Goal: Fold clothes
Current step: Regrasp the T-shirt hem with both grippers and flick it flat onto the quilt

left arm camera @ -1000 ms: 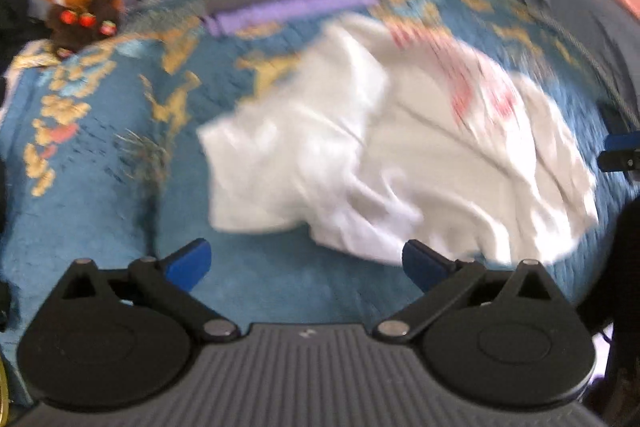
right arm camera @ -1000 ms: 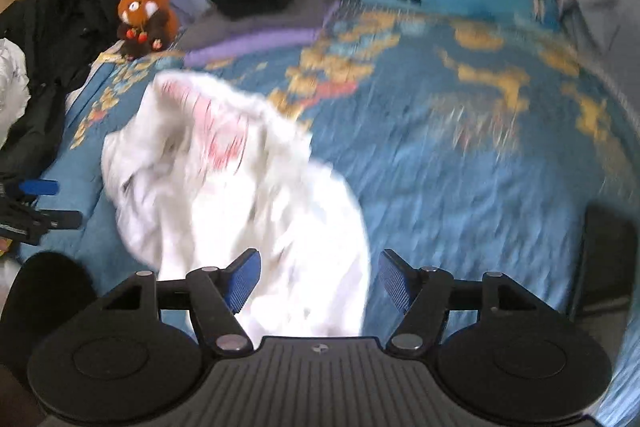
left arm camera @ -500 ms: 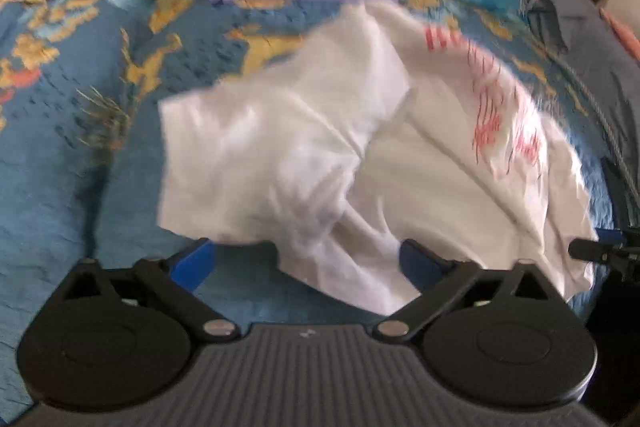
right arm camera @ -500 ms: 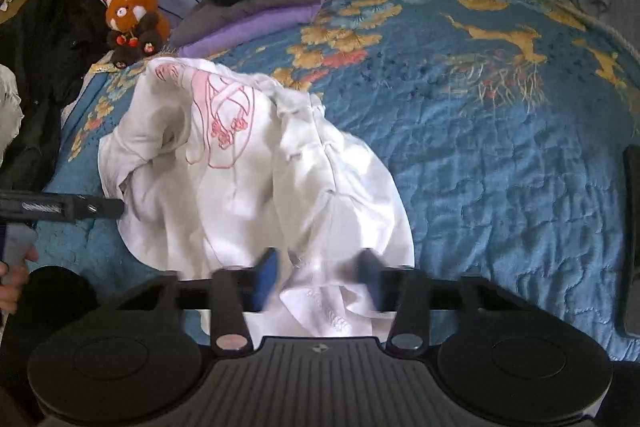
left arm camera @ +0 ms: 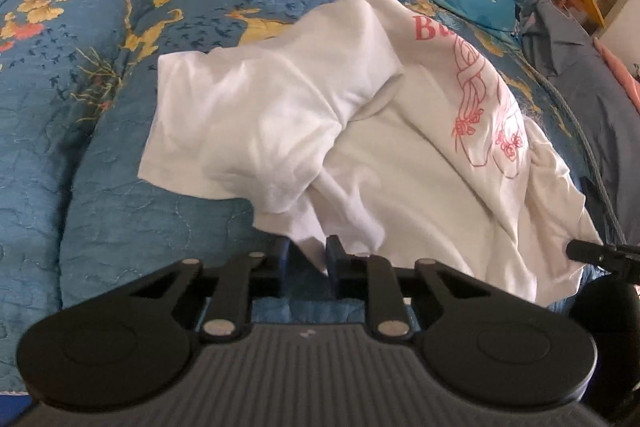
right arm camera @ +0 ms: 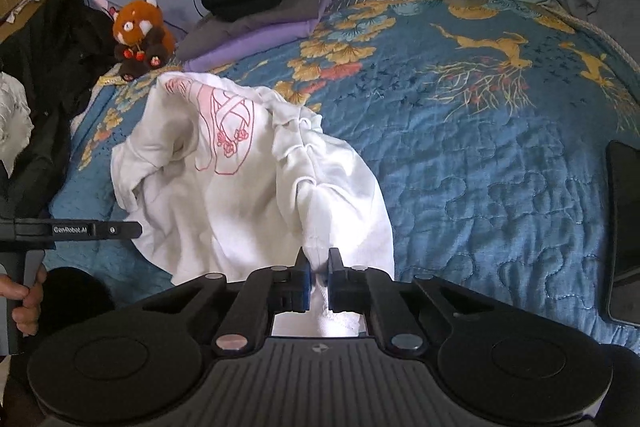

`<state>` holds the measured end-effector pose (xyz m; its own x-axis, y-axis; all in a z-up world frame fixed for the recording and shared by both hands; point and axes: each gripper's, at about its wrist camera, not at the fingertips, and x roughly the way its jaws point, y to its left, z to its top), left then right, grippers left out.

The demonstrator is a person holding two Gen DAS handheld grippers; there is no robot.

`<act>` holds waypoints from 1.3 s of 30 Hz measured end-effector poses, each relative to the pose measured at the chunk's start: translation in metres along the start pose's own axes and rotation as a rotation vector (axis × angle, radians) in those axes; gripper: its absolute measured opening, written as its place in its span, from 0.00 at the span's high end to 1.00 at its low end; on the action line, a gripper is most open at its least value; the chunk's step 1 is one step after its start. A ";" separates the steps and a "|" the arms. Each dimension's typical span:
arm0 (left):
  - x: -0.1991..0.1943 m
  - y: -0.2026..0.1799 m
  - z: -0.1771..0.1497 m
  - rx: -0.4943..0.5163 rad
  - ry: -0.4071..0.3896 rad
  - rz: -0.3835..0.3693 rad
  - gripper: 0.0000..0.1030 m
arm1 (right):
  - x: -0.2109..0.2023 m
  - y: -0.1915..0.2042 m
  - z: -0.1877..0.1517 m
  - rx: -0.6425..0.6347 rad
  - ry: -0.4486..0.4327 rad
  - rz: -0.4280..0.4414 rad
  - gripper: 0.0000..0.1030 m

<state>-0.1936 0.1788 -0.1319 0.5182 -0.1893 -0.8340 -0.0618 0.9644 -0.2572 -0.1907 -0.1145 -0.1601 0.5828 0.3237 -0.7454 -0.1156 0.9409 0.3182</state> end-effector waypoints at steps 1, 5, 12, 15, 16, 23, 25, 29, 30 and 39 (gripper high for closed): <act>-0.002 0.002 0.000 -0.011 -0.006 -0.013 0.81 | -0.003 0.000 0.000 0.002 -0.005 0.004 0.93; -0.009 0.011 0.001 -0.078 -0.037 -0.085 0.89 | -0.016 0.001 0.002 0.012 -0.026 0.027 0.93; 0.007 0.006 -0.002 -0.163 0.008 -0.059 0.50 | -0.028 0.000 0.006 0.061 -0.046 0.077 0.93; 0.008 -0.002 -0.008 -0.192 -0.015 -0.036 0.08 | -0.034 -0.001 0.010 0.106 -0.062 0.125 0.93; 0.008 -0.004 -0.009 -0.202 -0.032 -0.038 0.08 | -0.036 -0.002 0.012 0.118 -0.069 0.140 0.94; 0.017 0.002 -0.009 -0.392 -0.116 -0.053 0.78 | -0.043 0.006 0.018 0.107 -0.092 0.154 0.94; 0.020 0.003 -0.011 -0.419 -0.110 -0.084 0.92 | -0.041 0.007 0.017 0.105 -0.090 0.150 0.94; 0.012 0.004 -0.011 -0.411 -0.132 -0.090 0.95 | -0.040 0.006 0.015 0.095 -0.088 0.135 0.94; 0.003 0.003 -0.010 -0.403 -0.154 -0.095 0.95 | -0.041 0.006 0.014 0.089 -0.090 0.128 0.94; -0.138 -0.006 0.020 -0.307 -0.488 -0.249 0.95 | -0.091 0.014 0.034 0.090 -0.224 0.225 0.96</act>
<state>-0.2480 0.2028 -0.0052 0.8738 -0.2251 -0.4310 -0.0941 0.7914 -0.6040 -0.2182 -0.1340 -0.0682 0.7144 0.4831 -0.5062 -0.1956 0.8325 0.5184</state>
